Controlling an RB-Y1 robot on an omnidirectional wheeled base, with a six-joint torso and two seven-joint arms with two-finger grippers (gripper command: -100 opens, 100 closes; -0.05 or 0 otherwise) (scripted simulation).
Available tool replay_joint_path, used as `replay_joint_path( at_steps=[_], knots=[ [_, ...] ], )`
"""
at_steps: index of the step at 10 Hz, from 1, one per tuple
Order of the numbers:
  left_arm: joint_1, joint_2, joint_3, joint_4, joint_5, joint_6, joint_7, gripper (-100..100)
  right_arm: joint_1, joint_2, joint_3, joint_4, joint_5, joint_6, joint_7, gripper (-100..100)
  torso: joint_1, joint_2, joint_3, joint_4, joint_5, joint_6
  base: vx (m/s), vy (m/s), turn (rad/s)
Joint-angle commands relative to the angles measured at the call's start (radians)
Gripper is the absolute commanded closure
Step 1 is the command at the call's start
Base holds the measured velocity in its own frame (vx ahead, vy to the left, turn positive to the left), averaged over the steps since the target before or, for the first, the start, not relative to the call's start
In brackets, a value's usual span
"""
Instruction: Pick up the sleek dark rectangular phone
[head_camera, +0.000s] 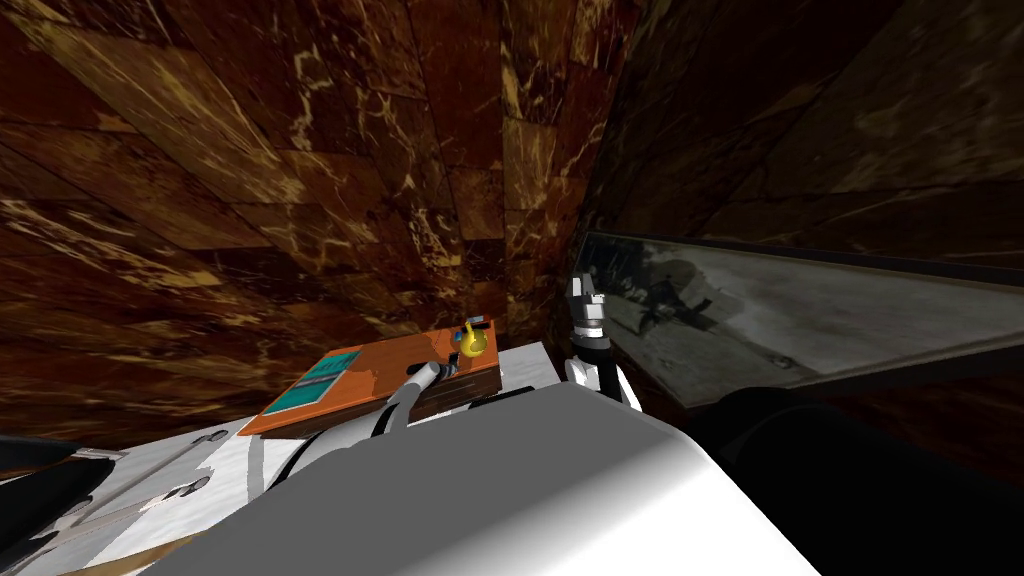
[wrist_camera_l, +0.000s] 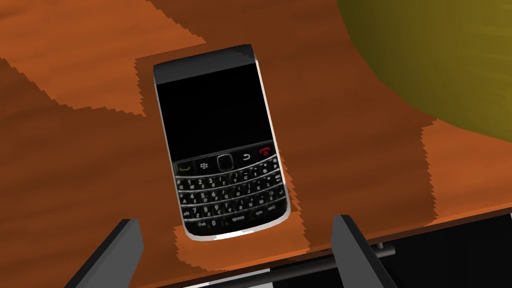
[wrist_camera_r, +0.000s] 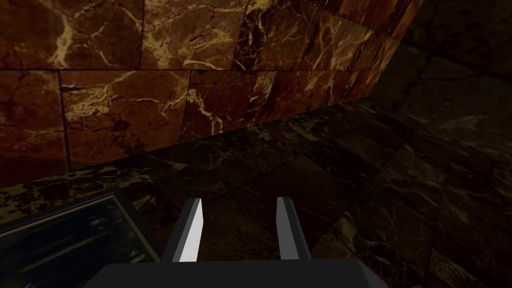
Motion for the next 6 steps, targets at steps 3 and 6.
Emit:
replay_joint_path(
  at_steps=[3,6],
  knots=[
    [0.038,0.007,0.039,0.025,0.021,-0.065,0.011,-100,0.0,0.0,0.0,0.0,0.0,0.0,0.0,0,0.002,0.001,0.001,0.0,0.0,0.0,-0.007,0.048,-0.321],
    [0.057,0.007,0.05,0.021,0.017,-0.081,0.03,-100,0.0,0.0,0.0,0.0,0.0,0.0,0.0,0,0.003,0.002,0.001,0.0,0.001,-0.001,-0.023,0.043,-0.155]
  ],
)
